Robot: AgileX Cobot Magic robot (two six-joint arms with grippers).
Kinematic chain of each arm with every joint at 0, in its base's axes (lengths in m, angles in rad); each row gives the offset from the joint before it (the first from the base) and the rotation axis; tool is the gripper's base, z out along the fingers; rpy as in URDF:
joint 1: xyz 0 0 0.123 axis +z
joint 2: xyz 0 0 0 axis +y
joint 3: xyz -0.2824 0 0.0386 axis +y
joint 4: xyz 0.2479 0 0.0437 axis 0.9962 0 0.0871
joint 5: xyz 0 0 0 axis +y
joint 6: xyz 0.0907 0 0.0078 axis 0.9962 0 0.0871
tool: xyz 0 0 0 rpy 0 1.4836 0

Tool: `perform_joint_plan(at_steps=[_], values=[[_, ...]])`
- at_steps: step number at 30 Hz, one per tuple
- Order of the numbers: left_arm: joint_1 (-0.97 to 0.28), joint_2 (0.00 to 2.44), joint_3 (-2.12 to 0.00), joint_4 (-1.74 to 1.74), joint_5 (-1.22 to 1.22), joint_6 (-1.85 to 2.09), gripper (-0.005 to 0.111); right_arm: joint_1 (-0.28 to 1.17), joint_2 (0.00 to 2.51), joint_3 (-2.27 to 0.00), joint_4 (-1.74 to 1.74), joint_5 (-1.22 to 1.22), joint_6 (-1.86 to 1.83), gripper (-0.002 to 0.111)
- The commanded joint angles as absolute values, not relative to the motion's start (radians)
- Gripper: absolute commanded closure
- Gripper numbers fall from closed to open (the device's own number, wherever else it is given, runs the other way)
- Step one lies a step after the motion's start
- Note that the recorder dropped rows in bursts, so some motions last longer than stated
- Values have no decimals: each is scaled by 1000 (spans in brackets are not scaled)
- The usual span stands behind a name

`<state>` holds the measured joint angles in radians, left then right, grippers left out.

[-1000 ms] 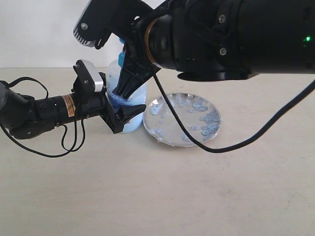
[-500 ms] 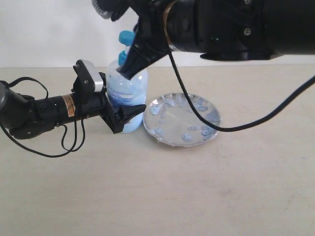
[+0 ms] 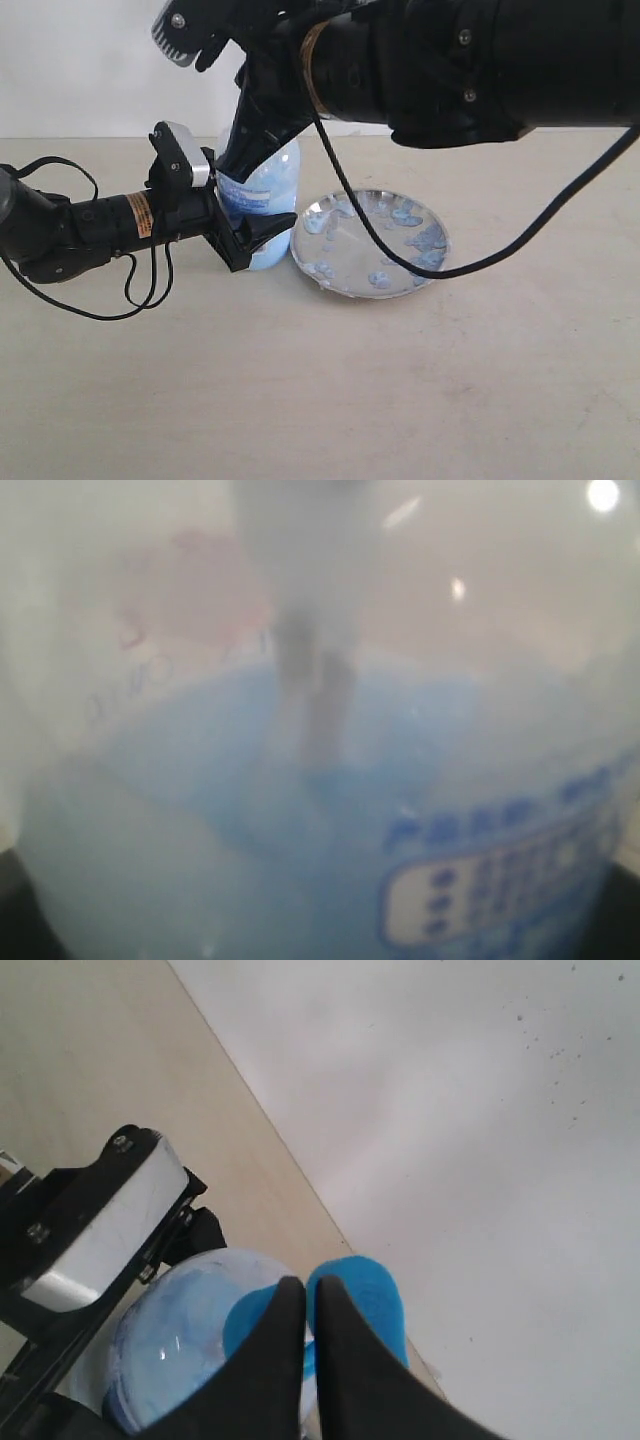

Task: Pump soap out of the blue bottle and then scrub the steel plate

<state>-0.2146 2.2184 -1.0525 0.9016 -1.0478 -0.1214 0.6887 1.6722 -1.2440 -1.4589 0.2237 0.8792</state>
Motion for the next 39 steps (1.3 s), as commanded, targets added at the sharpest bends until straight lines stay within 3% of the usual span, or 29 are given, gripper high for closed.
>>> perform_joint_plan(at_steps=[1,21,39], values=[[-219,2218,-1053,917,-1039,-116,103,679,1675,-1249,-1493,233,892,108],[-219,2218,-1053,917,-1039,-116,103,666,1763,-1337,-1520,303,959,108],[-219,2218,-1053,917,-1039,-120,103,668,1870,-1337,-1317,286,966,108]])
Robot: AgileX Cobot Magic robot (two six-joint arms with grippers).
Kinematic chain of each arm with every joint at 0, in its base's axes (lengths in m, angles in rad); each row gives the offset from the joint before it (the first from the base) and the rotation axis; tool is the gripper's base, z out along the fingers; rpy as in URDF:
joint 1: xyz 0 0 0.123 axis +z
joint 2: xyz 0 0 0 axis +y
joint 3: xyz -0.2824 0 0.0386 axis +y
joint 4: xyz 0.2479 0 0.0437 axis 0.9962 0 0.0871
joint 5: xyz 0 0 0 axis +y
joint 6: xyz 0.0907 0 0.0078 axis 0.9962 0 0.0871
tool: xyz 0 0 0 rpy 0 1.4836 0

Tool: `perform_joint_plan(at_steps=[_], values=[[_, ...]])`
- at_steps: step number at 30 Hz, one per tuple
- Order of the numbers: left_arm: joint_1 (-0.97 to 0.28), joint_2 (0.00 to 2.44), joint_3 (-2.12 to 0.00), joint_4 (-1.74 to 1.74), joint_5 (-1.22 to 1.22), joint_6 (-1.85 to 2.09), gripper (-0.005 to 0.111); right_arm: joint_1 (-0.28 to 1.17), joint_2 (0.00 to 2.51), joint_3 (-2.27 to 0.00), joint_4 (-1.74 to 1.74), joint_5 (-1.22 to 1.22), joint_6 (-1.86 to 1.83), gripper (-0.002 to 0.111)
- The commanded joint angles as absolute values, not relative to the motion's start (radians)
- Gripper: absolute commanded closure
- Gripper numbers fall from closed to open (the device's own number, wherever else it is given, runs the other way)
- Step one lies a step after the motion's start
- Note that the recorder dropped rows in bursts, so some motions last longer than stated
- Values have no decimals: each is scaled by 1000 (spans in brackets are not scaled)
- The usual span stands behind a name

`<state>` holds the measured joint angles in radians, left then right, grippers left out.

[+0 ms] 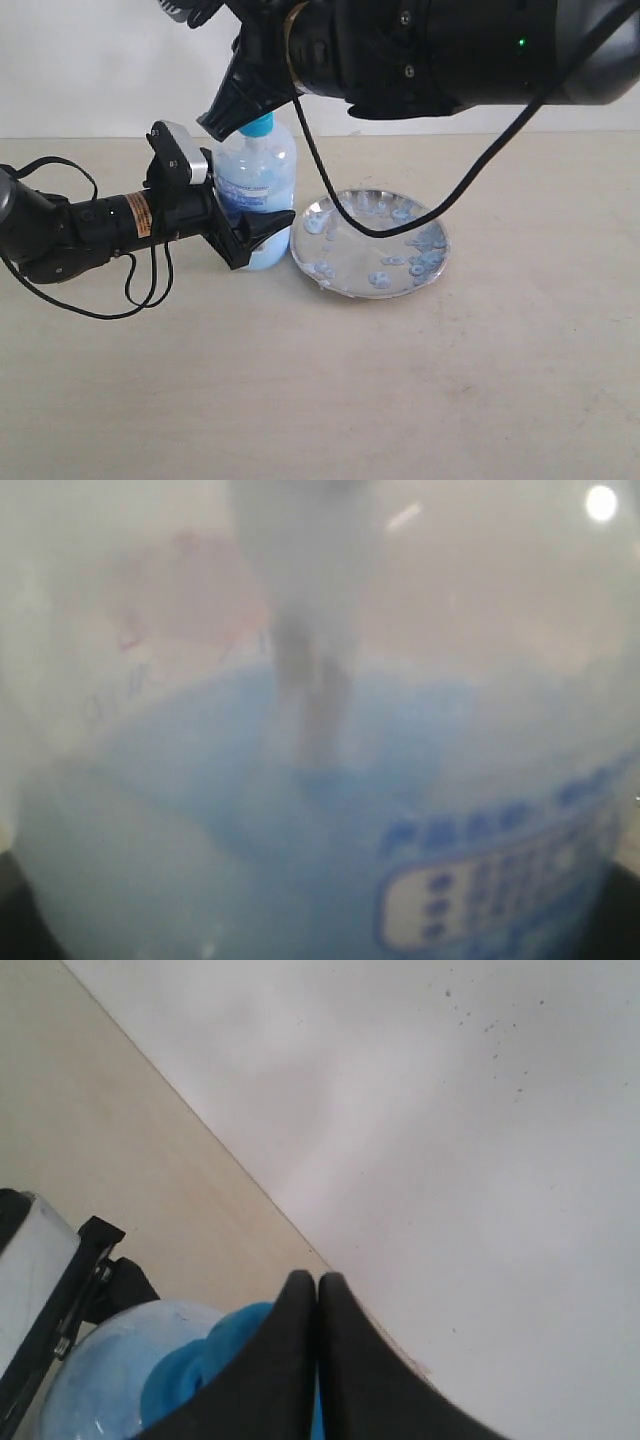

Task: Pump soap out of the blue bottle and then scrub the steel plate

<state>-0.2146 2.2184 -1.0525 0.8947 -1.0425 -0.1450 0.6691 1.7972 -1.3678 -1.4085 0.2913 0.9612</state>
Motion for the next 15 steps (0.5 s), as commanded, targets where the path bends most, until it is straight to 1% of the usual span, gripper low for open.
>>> perform_joint_plan(at_steps=[1,6,9,12,13,15], values=[[-219,2218,-1053,917,-1039,-120,103,668,1877,-1337,-1294,291,966,108],[-219,2218,-1053,917,-1039,-120,103,668,1897,-1337,-1261,303,962,108],[-219,2218,-1053,917,-1039,-120,103,668,1887,-1337,-1334,313,960,108],[-219,2218,-1053,859,-1039,-145,103,668,1840,-1339,-1554,393,1012,108],[-219,2220,-1053,788,-1054,-164,103,668,1806,-1339,-1677,448,1099,108],[-219,2222,-1053,676,-1085,-166,103,668,1726,-1339,-1744,506,1265,108]])
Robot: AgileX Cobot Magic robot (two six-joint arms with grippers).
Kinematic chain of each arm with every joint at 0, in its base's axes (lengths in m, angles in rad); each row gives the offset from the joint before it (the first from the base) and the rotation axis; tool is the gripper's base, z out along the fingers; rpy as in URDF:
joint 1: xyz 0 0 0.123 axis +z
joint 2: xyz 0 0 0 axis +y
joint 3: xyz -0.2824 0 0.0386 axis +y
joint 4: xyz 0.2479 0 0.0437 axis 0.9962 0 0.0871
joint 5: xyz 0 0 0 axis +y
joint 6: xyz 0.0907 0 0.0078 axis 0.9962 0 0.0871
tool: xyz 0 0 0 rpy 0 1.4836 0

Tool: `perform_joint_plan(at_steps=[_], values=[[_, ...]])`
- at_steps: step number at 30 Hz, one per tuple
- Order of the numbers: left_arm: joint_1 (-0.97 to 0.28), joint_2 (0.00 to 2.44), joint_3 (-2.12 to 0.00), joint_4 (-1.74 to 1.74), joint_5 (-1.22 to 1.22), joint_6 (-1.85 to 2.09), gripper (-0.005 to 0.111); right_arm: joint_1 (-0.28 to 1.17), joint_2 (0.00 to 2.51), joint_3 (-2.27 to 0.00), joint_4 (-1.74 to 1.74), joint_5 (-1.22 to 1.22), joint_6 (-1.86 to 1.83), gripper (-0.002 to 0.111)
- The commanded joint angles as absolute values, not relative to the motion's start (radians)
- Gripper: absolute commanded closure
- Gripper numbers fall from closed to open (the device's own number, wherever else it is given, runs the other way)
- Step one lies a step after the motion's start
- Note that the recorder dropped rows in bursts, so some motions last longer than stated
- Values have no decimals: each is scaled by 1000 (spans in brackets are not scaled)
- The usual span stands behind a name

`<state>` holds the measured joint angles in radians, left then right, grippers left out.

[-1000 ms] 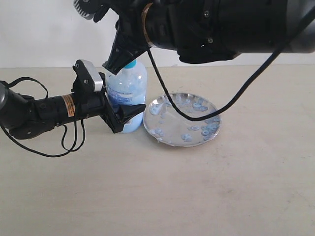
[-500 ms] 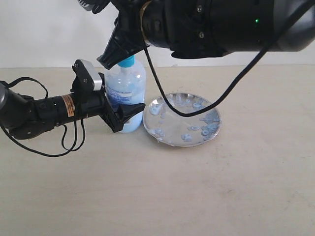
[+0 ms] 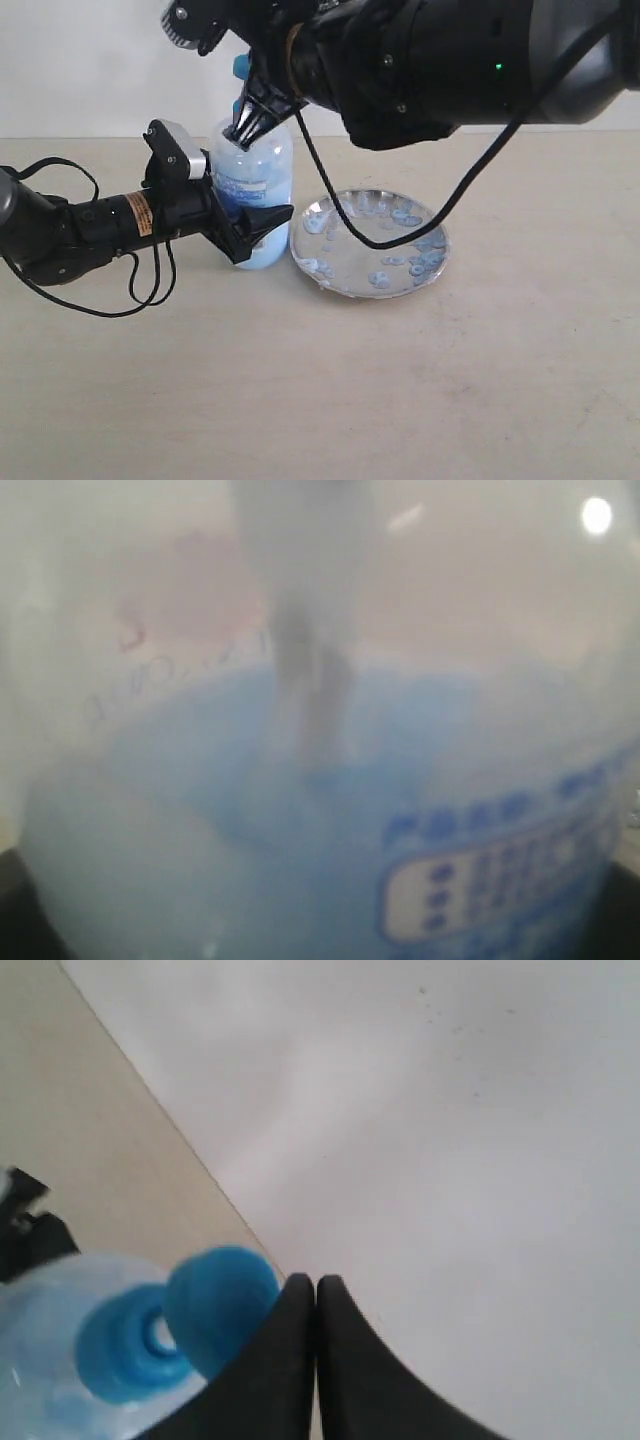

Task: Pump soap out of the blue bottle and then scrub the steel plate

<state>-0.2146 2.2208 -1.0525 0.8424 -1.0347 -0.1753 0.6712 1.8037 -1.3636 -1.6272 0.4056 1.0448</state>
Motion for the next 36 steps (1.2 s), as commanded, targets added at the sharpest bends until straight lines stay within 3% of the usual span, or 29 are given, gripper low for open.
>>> perform_joint_plan(at_steps=[1,7,14,18,22,23,36], values=[[-219,2222,-1053,651,-1110,-176,103,668,1693,-1339,-1744,504,1296,108],[-219,2268,-1019,611,-1221,-279,103,668,1387,-1232,-1744,484,1392,108],[-219,2293,-1017,618,-1221,-322,98,668,933,-714,-1744,471,1540,108],[-219,2293,-1017,676,-1221,-322,65,668,756,-536,-1650,492,1547,108],[-221,2293,-1017,690,-1221,-322,2,668,669,-475,-1616,505,1547,108],[-221,2293,-1017,685,-1221,-325,-3,668,658,-471,-1613,505,1547,108],[-189,2138,-992,729,-1221,-179,-3,668,660,-471,-1613,515,1534,108]])
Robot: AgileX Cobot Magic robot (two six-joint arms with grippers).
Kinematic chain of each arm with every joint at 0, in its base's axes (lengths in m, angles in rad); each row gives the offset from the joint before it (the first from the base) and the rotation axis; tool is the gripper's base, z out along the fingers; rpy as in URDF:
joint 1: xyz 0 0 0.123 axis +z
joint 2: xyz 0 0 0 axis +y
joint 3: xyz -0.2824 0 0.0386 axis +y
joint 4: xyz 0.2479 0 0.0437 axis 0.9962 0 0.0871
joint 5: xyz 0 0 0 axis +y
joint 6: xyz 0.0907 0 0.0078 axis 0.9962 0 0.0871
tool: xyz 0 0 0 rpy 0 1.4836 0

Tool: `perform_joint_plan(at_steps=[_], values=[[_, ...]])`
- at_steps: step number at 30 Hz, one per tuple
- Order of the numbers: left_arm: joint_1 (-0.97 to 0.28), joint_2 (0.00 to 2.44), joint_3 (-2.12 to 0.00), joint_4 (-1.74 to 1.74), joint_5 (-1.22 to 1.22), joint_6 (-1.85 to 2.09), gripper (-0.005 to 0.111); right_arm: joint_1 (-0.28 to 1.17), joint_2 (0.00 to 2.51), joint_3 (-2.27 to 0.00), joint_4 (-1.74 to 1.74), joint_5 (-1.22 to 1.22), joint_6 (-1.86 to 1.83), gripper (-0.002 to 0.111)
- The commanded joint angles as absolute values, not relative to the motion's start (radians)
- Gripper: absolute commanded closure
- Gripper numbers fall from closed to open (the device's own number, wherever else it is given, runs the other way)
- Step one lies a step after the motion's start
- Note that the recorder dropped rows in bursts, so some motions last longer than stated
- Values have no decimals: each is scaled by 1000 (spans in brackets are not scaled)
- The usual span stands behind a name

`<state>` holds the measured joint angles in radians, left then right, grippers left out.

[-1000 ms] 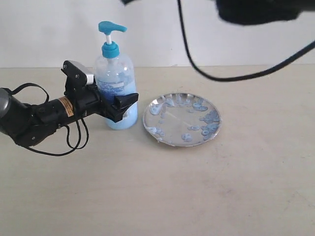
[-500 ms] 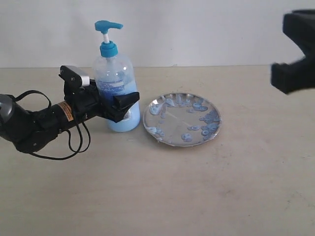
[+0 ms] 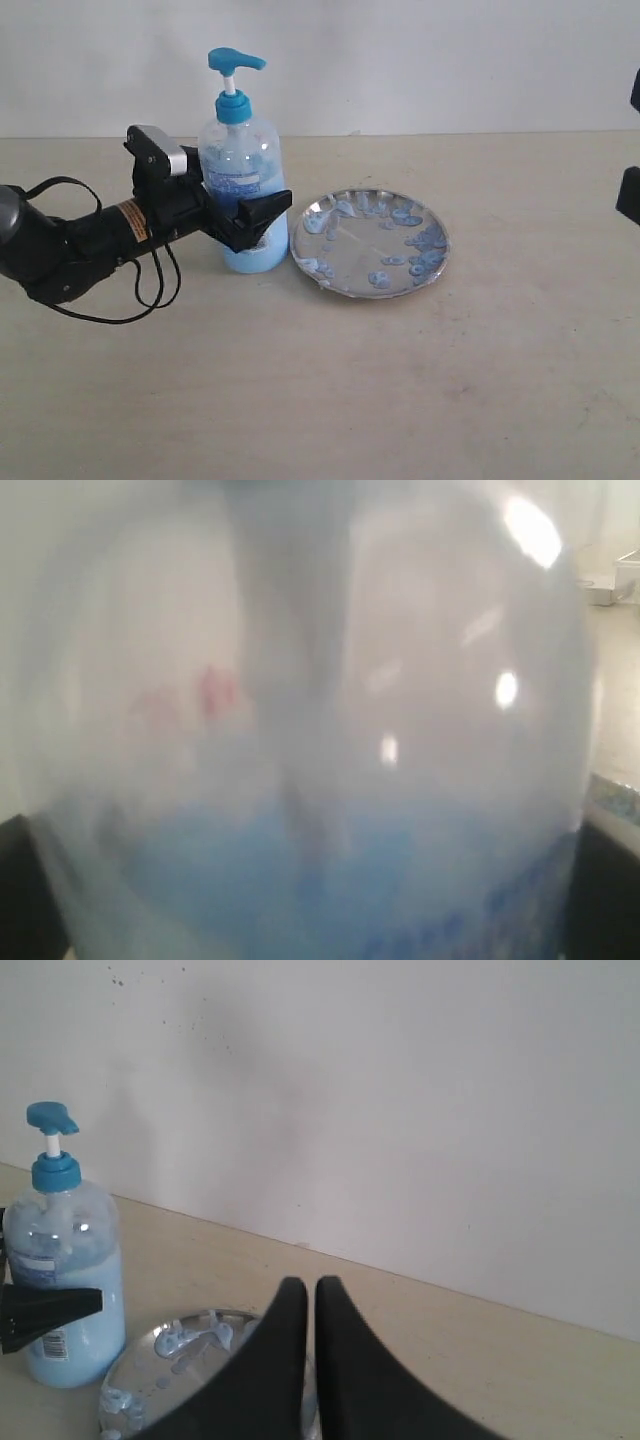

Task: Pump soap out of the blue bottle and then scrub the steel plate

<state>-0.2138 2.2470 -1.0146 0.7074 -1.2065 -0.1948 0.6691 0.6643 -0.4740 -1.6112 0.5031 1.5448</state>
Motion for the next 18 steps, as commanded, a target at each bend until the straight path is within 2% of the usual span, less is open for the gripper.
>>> perform_joint_plan(at_steps=[1,6,8,10,11,13,14,15,18], values=[[-180,2100,-982,729,-1221,-179,-3,668,660,-471,-1611,521,1534,108],[-120,1899,-896,749,-1221,-179,-2,668,660,-471,-1592,549,1527,108],[-95,1813,-841,765,-1221,-199,3,668,660,-471,-1580,549,1527,108],[-69,1701,-786,767,-1221,-233,19,668,660,-471,-1564,542,1527,108],[-57,1634,-756,767,-1221,-257,34,668,660,-471,-1560,537,1527,108],[-34,1498,-712,767,-1221,-293,70,668,660,-471,-1558,536,1495,108],[-19,1419,-696,767,-1216,-293,94,668,660,-471,-1558,536,1460,108],[-4,1340,-686,767,-1186,-286,101,668,660,-471,-1567,536,1419,108],[24,1136,-681,767,-954,-336,102,668,666,-487,-1637,550,1401,108]])
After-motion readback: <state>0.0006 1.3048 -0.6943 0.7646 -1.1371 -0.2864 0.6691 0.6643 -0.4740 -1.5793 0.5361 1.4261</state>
